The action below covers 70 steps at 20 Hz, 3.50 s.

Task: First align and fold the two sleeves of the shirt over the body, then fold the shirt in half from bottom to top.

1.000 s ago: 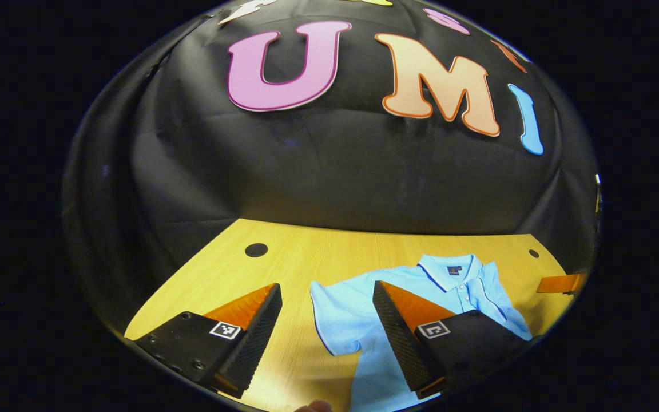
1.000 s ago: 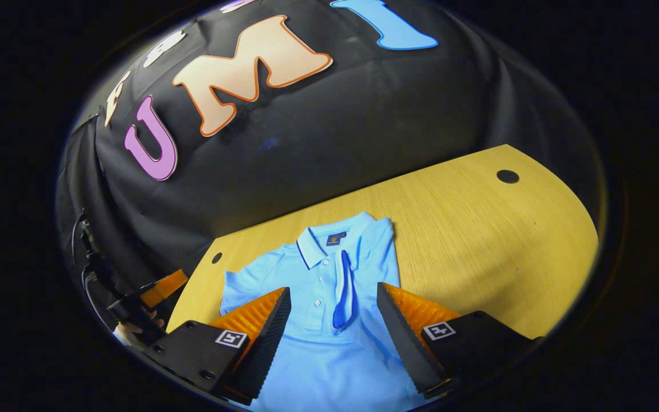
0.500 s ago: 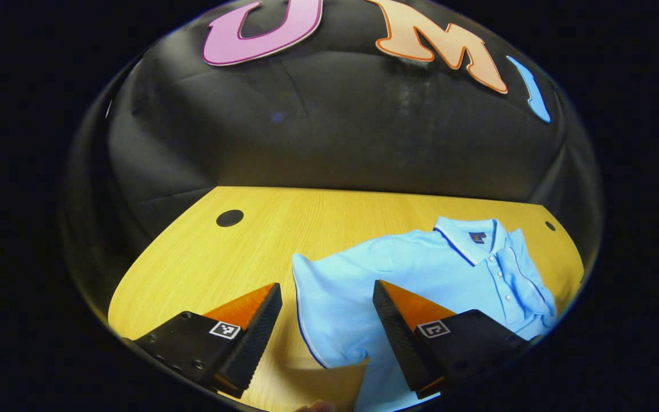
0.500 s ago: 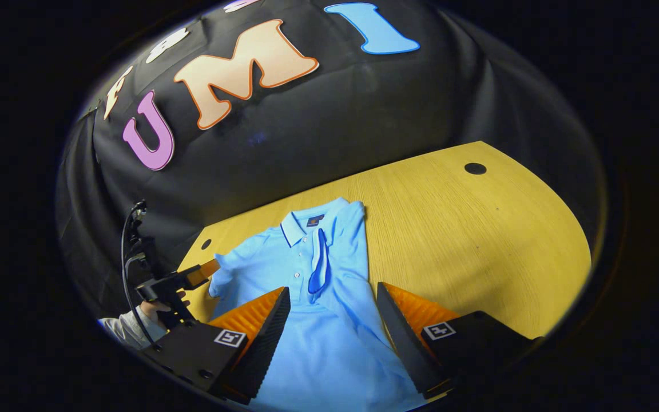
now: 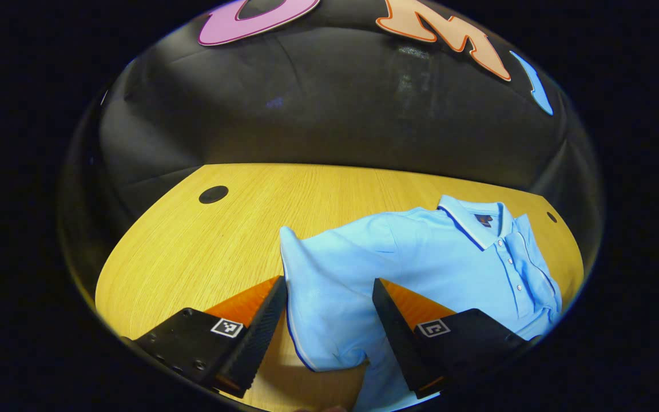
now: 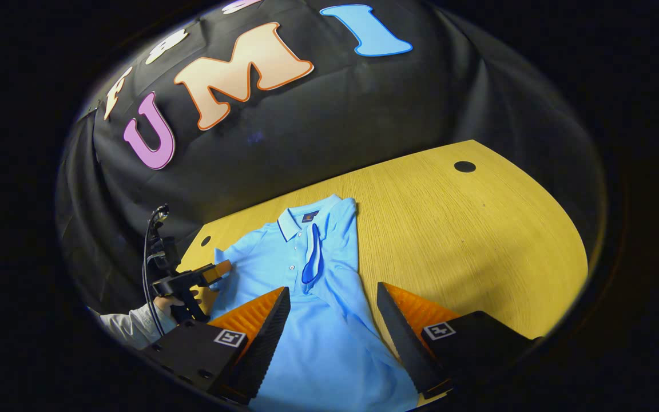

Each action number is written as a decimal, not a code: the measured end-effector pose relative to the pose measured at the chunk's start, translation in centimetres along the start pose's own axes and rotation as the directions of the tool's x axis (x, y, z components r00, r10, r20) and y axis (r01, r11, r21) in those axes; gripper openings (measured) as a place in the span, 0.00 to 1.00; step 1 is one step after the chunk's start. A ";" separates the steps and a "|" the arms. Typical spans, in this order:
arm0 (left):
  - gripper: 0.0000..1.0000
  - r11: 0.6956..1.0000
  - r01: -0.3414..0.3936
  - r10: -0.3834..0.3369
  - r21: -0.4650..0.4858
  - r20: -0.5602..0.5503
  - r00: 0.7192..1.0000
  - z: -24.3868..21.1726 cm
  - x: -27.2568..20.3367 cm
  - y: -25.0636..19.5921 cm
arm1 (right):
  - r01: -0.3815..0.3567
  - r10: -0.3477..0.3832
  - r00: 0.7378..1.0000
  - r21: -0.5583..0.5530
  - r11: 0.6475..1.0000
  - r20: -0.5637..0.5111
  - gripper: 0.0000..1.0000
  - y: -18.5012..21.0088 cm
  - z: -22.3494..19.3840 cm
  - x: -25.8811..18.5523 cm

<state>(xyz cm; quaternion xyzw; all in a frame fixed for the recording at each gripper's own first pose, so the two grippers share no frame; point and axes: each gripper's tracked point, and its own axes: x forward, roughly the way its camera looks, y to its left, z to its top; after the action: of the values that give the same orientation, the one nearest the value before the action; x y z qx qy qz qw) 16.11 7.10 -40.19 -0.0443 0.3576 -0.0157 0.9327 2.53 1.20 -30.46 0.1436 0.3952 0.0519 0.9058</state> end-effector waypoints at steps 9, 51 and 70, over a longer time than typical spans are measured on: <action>0.00 1.000 0.026 -0.026 -0.016 0.000 1.000 1.0 -0.8 -2.6 | -0.002 0.002 1.000 -0.013 1.000 0.013 0.97 -0.8 -0.2 -1.4; 0.96 0.981 0.165 -0.179 0.107 0.141 0.974 -3.7 -27.0 -10.0 | 0.119 -0.083 0.978 -0.187 0.975 0.190 0.97 -3.8 -6.8 -13.2; 0.96 0.986 0.088 -0.067 0.145 -0.139 0.988 -23.8 -33.5 -5.7 | 0.219 -0.241 0.970 -0.378 0.899 -0.011 0.98 -9.8 -21.7 -15.7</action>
<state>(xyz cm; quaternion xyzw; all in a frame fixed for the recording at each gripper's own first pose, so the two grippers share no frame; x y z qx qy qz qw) -24.72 1.77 -34.95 0.0135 0.4149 -0.0820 0.9060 -24.22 -6.67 -36.44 -0.0811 0.4179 0.0231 0.9046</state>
